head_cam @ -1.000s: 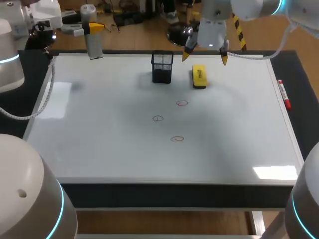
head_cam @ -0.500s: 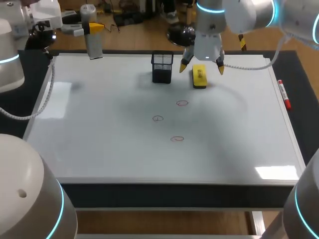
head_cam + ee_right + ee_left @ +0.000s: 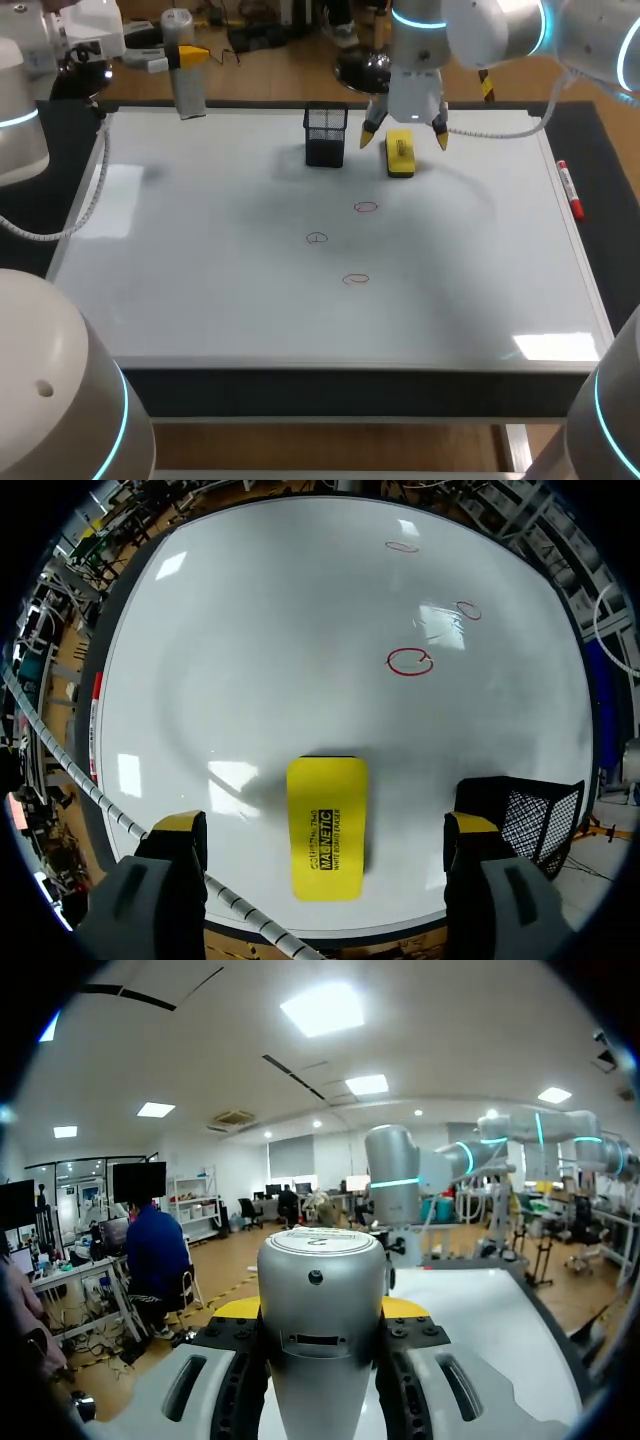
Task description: Pick up the inspection probe, press it on each red-marked spot on the whiteboard one by one, put down the probe, pick up the eraser, and wipe off all the red marks.
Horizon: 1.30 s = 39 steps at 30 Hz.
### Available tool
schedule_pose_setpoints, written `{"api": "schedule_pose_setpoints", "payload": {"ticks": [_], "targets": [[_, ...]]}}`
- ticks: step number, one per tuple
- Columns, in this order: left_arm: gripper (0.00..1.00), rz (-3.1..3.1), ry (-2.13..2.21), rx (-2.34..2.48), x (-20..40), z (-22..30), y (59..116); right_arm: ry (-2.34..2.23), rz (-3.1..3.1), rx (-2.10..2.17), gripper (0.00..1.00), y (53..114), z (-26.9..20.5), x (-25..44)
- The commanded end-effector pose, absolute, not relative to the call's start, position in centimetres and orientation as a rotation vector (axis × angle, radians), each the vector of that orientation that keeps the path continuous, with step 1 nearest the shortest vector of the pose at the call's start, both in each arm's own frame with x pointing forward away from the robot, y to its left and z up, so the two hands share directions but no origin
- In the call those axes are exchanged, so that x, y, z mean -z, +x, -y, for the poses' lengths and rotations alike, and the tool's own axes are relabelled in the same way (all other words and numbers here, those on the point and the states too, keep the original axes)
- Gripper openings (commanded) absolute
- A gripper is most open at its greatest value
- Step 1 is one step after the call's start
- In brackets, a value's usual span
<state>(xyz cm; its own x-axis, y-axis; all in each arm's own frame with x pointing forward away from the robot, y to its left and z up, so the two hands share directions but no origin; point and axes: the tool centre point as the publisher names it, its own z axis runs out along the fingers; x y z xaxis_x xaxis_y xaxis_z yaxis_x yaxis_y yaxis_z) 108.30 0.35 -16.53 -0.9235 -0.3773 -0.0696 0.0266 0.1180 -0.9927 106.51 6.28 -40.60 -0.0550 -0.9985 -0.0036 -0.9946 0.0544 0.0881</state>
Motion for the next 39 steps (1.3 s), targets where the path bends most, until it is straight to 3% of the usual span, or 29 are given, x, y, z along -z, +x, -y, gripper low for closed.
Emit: {"api": "schedule_pose_setpoints", "payload": {"ticks": [1, 10, 12, 13, 15, 16, 17, 18, 28, 39], "targets": [[0.0, -2.093, -0.343, 1.872, 16.5, -0.3, 108.3, 2.111, 2.224, 0.112, 1.0, 107.1, -6.5, 41.3], [0.0, -2.093, -0.343, 1.872, 16.5, -0.3, 108.3, 2.104, 2.213, 0.127, 1.0, 107.2, -6.8, 41.8], [0.0, -2.093, -0.343, 1.872, 16.5, -0.3, 108.3, 2.098, 2.213, 0.133, 0.81, 107.2, -6.9, 41.9], [0.0, -2.093, -0.343, 1.872, 16.5, -0.3, 108.3, 2.097, 2.213, 0.135, 0.56, 107.2, -6.9, 41.9], [0.0, -2.093, -0.343, 1.872, 16.5, -0.3, 108.3, 2.095, 2.21, 0.138, 0.42, 107.1, -6.9, 42.1], [0.0, -2.093, -0.343, 1.872, 16.5, -0.3, 108.3, 2.092, 2.208, 0.139, 0.29, 107.1, -6.8, 42.2], [0.0, -2.093, -0.343, 1.872, 16.5, -0.3, 108.3, 2.083, 2.21, 0.139, 0.24, 107.1, -6.8, 42.3], [0.0, -2.093, -0.343, 1.872, 16.5, -0.3, 108.3, 2.082, 2.218, 0.139, 0.0, 107.0, -6.7, 42.2], [0.0, -2.093, -0.343, 1.872, 16.5, -0.3, 108.3, 2.037, 2.317, 0.081, 0.0, 106.7, -5.0, 39.2], [0.0, -2.093, -0.343, 1.872, 16.5, -0.3, 108.3, 1.767, 2.52, 0.077, 0.0, 106.1, 0.6, 37.6]]}}
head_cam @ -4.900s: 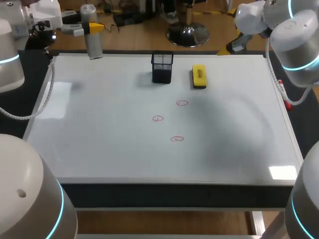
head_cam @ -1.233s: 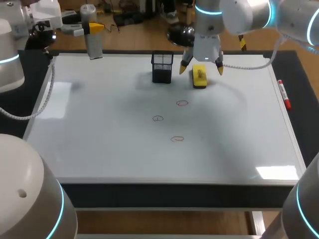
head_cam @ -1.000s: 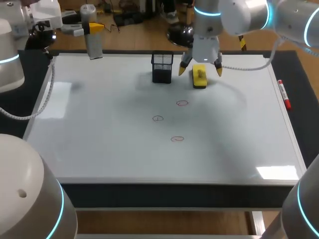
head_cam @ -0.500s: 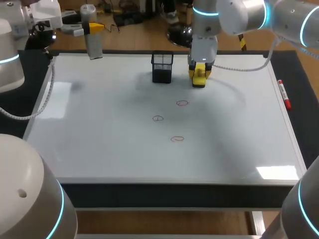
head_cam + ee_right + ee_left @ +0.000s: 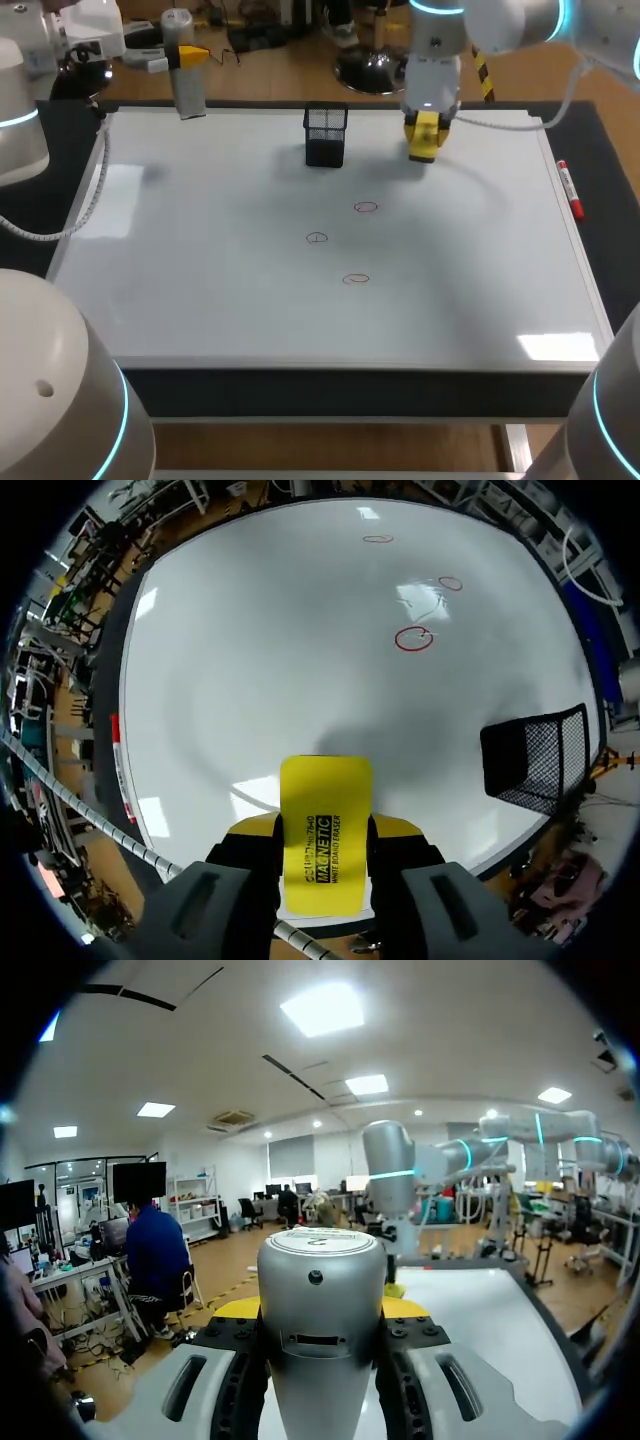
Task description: Pick up the inspection probe, press it on each red-marked spot on the whiteboard one by one, put down the probe, pick up the eraser, and wipe off all the red marks.
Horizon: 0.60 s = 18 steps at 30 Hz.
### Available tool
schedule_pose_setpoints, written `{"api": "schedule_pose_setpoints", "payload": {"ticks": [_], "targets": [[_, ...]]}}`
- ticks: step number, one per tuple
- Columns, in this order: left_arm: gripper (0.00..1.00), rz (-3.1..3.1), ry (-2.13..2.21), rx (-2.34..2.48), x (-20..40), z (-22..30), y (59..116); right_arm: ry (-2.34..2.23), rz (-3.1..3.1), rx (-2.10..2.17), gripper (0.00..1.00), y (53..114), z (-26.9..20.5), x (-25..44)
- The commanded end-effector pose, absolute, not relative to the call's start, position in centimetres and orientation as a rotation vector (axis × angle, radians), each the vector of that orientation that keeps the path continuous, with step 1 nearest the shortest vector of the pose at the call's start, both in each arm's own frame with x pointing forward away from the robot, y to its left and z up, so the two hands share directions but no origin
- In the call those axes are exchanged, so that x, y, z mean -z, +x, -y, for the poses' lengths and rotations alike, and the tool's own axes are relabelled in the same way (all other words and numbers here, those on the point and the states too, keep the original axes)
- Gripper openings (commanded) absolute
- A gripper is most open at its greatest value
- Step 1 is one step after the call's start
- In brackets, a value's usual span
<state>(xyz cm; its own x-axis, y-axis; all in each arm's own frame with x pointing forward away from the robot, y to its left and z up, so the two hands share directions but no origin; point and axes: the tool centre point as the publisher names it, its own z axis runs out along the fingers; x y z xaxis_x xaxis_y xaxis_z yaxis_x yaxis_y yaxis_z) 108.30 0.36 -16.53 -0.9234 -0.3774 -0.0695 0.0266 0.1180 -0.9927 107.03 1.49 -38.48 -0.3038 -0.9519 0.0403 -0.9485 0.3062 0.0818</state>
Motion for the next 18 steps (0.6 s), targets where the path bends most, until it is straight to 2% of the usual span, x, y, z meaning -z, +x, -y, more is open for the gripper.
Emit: {"api": "schedule_pose_setpoints", "payload": {"ticks": [1, 18], "targets": [[0.0, -2.093, -0.343, 1.872, 16.5, -0.3, 108.3, 1.74, 2.537, 0.085, 0.0, 105.9, 1.2, 37.7], [0.0, -2.093, -0.343, 1.872, 16.5, -0.3, 108.3, 1.395, 2.751, 0.143, 0.0, 100.9, 10.6, 37.9]]}}
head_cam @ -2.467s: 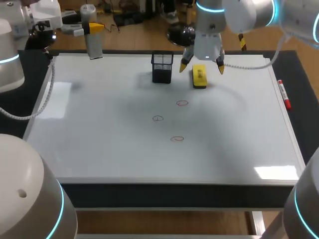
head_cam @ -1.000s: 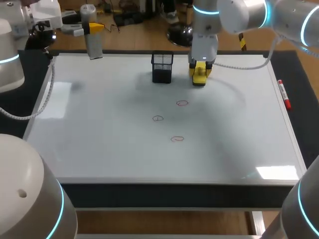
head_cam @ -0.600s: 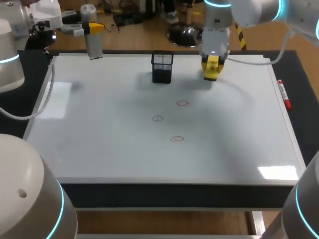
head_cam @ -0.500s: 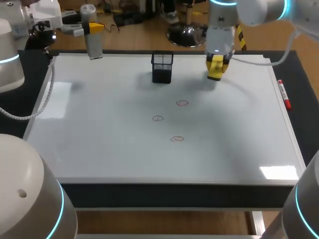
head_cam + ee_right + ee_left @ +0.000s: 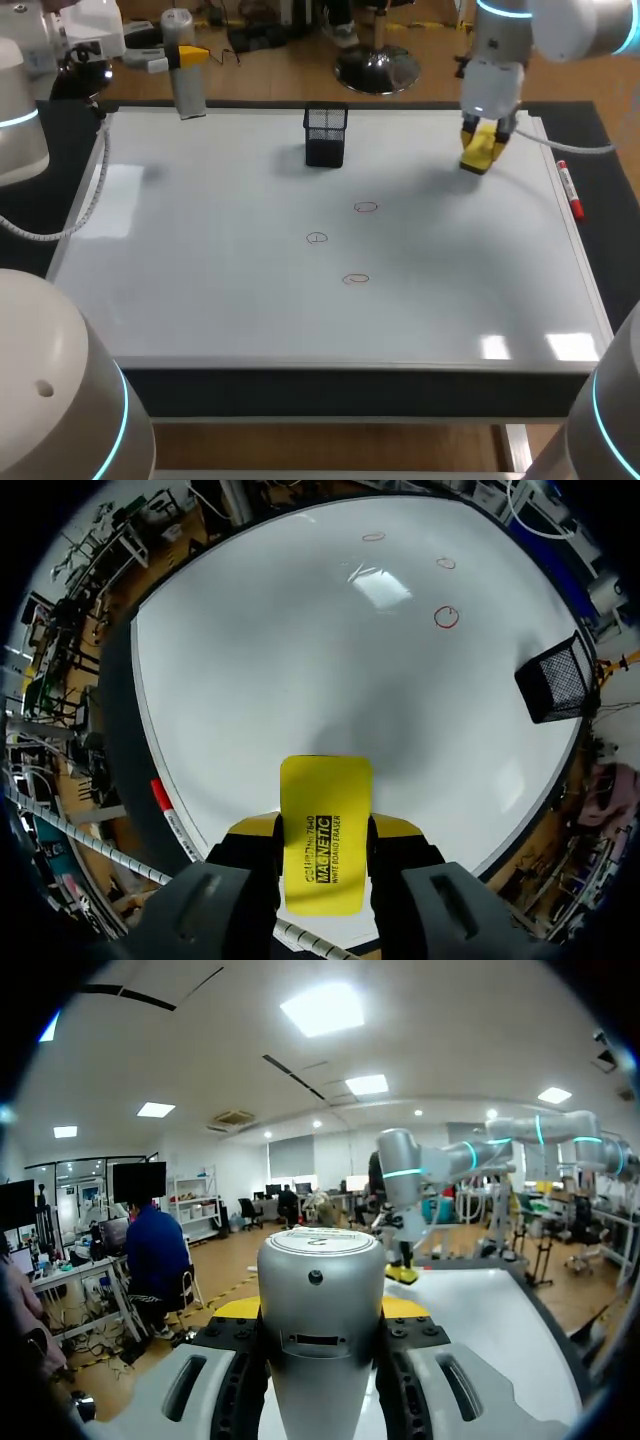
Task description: Pick up the inspection probe, press it on each red-marked spot on the whiteboard one by one, put down the probe, pick up the eraser, and wipe off all the red marks.
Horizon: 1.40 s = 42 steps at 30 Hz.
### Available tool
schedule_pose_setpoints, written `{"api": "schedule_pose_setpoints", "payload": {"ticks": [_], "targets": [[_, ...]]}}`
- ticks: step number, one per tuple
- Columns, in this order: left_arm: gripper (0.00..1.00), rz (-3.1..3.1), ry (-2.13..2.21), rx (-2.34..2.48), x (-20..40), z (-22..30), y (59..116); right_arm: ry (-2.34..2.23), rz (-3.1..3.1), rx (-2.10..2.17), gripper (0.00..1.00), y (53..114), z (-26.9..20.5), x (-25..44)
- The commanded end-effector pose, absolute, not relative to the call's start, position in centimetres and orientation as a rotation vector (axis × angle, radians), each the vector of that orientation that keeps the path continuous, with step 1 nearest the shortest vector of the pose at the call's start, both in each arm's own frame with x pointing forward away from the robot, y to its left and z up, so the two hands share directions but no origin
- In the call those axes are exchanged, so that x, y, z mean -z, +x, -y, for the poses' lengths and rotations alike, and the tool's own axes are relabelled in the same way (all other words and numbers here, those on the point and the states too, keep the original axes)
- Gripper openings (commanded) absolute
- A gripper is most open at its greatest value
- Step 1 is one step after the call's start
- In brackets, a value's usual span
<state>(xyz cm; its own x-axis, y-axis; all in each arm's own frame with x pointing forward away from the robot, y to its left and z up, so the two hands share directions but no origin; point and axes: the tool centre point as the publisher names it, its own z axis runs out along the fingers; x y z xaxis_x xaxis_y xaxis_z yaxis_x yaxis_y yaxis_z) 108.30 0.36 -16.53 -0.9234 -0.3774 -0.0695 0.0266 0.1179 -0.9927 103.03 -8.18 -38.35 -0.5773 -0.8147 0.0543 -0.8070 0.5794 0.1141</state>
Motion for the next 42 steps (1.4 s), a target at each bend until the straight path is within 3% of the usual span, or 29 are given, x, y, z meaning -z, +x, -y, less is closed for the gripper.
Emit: {"api": "schedule_pose_setpoints", "payload": {"ticks": [1, 12, 42], "targets": [[0.0, -2.093, -0.343, 1.872, 16.5, -0.3, 108.3, 1.382, 2.755, 0.141, 0.0, 100.6, 11.0, 38.0], [0.0, -2.093, -0.343, 1.872, 16.5, -0.3, 108.3, 1.273, 2.796, 0.164, 0.0, 98.1, 14.3, 38.8], [0.0, -2.093, -0.343, 1.872, 16.5, -0.3, 108.3, 1.261, 2.808, 0.169, 0.0, 97.7, 14.4, 38.6]]}}
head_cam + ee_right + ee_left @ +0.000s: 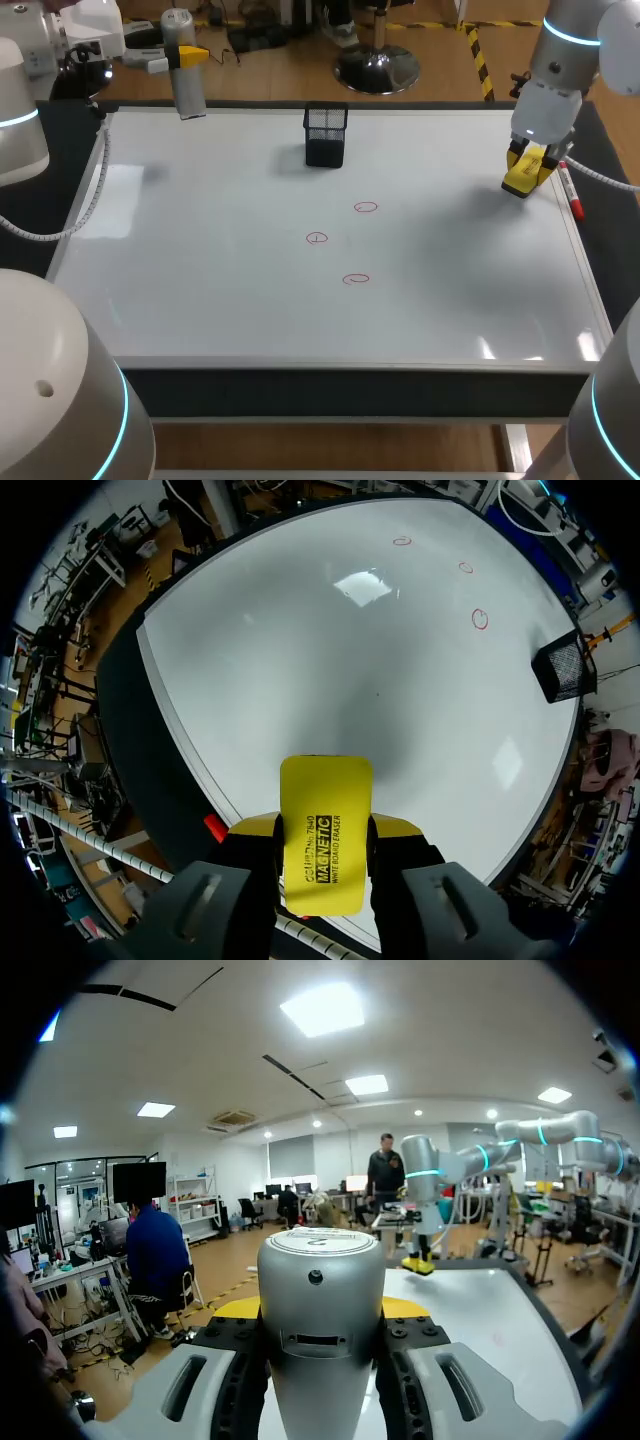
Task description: Pick up the inspection probe, press it on each red-marked spot on the whiteboard one by one, put down the probe, pick up the eraser, and wipe off all the red marks.
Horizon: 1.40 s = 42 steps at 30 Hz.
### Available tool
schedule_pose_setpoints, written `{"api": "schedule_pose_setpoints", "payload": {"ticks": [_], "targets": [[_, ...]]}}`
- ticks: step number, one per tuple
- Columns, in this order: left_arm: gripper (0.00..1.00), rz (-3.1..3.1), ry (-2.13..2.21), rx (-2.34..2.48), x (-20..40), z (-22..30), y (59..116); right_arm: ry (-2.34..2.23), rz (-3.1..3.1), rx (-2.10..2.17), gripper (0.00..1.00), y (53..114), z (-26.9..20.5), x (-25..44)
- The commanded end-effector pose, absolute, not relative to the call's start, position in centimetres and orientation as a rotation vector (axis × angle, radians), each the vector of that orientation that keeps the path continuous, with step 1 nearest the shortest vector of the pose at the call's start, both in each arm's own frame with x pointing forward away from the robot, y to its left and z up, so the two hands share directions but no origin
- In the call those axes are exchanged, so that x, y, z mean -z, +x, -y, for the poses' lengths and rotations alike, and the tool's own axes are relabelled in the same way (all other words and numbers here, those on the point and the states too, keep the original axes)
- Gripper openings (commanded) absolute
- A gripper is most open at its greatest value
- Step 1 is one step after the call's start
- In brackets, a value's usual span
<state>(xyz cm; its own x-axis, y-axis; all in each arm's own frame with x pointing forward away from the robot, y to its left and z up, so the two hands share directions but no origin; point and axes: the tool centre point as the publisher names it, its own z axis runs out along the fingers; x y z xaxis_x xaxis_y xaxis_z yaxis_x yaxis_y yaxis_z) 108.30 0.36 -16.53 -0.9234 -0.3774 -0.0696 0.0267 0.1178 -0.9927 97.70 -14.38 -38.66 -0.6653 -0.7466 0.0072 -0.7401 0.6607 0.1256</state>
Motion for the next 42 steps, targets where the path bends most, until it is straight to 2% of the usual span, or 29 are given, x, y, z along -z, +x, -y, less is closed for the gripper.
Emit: {"api": "schedule_pose_setpoints", "payload": {"ticks": [1, 24, 42], "targets": [[0.0, -2.093, -0.343, 1.872, 16.5, -0.3, 108.3, 1.261, 2.808, 0.169, 0.0, 97.7, 14.4, 38.6], [0.0, -2.072, -0.281, 1.889, 16.7, 10.5, 98.3, 1.261, 2.808, 0.169, 0.0, 97.7, 14.4, 38.6], [0.0, -2.086, -0.278, 2.035, 20.4, 15.8, 92.2, 1.261, 2.808, 0.169, 0.0, 97.7, 14.4, 38.6]]}}
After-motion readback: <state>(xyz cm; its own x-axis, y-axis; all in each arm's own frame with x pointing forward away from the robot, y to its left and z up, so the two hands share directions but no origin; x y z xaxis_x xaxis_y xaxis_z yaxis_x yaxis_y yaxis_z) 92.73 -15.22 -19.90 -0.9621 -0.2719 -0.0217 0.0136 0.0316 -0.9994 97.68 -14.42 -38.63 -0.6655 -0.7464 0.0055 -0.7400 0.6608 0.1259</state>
